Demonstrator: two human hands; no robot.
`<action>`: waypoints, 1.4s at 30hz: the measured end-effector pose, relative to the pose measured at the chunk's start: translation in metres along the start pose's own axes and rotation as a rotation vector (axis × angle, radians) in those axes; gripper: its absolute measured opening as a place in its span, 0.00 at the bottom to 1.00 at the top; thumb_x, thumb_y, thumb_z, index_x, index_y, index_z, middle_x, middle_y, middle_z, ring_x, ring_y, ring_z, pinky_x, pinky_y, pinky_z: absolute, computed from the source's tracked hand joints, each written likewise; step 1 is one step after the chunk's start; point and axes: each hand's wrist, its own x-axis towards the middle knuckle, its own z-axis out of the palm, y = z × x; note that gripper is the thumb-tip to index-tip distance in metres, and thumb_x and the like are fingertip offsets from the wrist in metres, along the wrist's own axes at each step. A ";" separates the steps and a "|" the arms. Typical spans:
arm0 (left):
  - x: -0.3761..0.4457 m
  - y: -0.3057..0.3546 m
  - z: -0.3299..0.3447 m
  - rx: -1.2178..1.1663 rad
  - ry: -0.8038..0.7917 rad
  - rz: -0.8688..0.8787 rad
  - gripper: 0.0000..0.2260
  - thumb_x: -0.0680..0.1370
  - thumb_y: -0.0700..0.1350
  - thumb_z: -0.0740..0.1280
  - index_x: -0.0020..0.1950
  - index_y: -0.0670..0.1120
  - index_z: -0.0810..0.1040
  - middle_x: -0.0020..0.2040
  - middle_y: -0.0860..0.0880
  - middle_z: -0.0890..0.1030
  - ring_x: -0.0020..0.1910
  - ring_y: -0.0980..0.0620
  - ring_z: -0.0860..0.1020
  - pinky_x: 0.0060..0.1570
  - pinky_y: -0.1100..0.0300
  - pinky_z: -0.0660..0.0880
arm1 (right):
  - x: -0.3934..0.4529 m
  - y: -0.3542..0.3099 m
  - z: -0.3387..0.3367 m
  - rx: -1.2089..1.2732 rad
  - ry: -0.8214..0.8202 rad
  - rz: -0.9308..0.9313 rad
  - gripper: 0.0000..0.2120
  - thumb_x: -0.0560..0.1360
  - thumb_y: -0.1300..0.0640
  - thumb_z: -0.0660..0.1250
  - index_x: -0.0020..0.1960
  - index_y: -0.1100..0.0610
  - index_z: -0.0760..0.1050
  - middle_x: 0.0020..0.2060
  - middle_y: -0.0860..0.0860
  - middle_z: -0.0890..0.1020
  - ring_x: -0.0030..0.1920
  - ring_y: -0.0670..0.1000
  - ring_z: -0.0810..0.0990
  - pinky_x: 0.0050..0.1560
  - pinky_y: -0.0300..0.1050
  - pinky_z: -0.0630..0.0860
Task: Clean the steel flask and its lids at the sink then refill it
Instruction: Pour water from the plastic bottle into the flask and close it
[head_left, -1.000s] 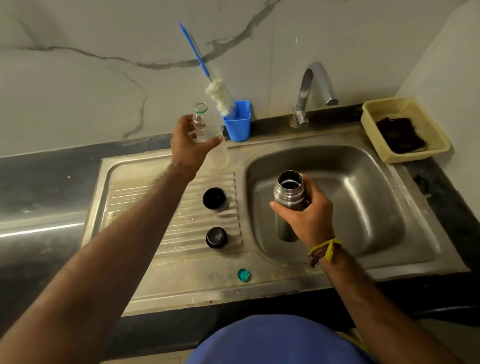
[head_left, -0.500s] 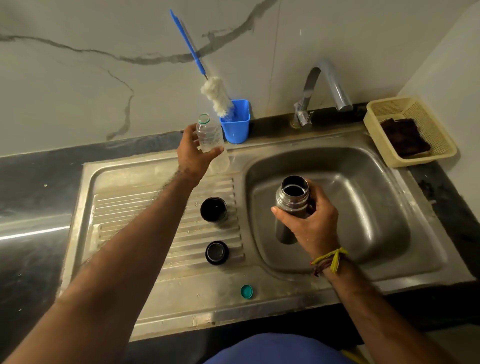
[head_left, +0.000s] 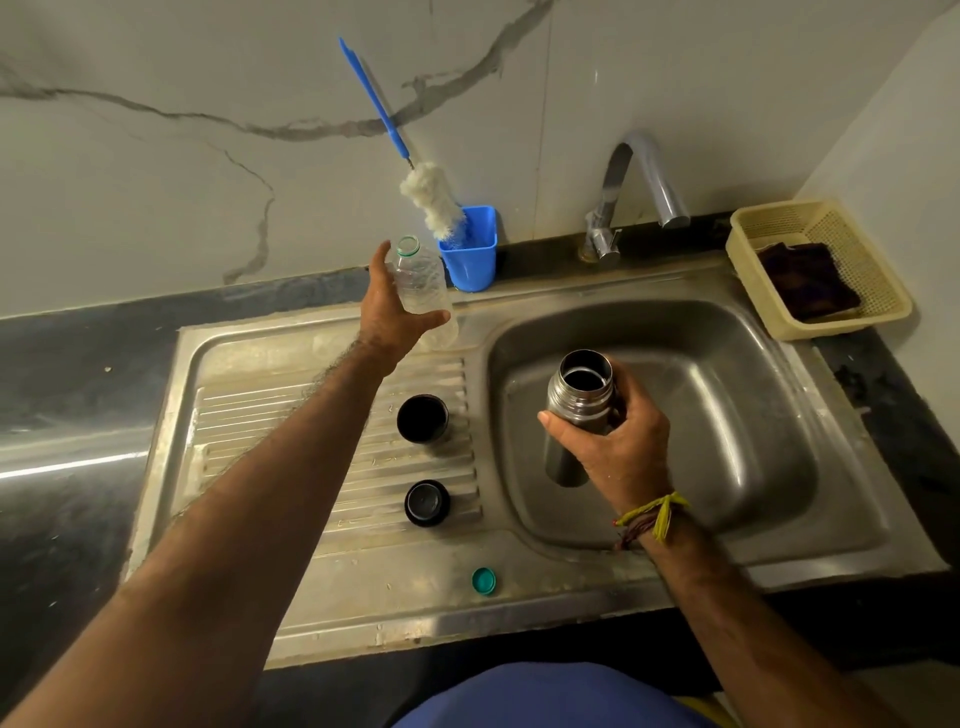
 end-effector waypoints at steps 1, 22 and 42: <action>-0.003 0.001 -0.001 -0.001 0.012 -0.007 0.56 0.66 0.37 0.83 0.82 0.50 0.49 0.72 0.46 0.72 0.68 0.50 0.74 0.66 0.56 0.72 | -0.001 0.001 -0.002 0.003 0.005 -0.002 0.31 0.61 0.58 0.84 0.62 0.56 0.77 0.52 0.48 0.84 0.50 0.43 0.83 0.51 0.34 0.79; -0.219 -0.030 -0.001 0.676 -0.036 0.087 0.34 0.72 0.60 0.76 0.74 0.51 0.70 0.69 0.46 0.75 0.67 0.42 0.73 0.64 0.48 0.70 | -0.053 0.001 -0.020 0.083 -0.025 -0.044 0.29 0.61 0.55 0.84 0.59 0.51 0.78 0.49 0.46 0.85 0.48 0.46 0.84 0.53 0.47 0.81; -0.230 0.038 0.015 -0.820 0.100 -0.270 0.22 0.77 0.39 0.73 0.67 0.41 0.67 0.59 0.35 0.79 0.48 0.41 0.85 0.54 0.46 0.82 | -0.055 -0.001 -0.040 0.017 -0.103 -0.128 0.32 0.61 0.53 0.84 0.62 0.54 0.77 0.53 0.47 0.84 0.54 0.46 0.82 0.56 0.48 0.81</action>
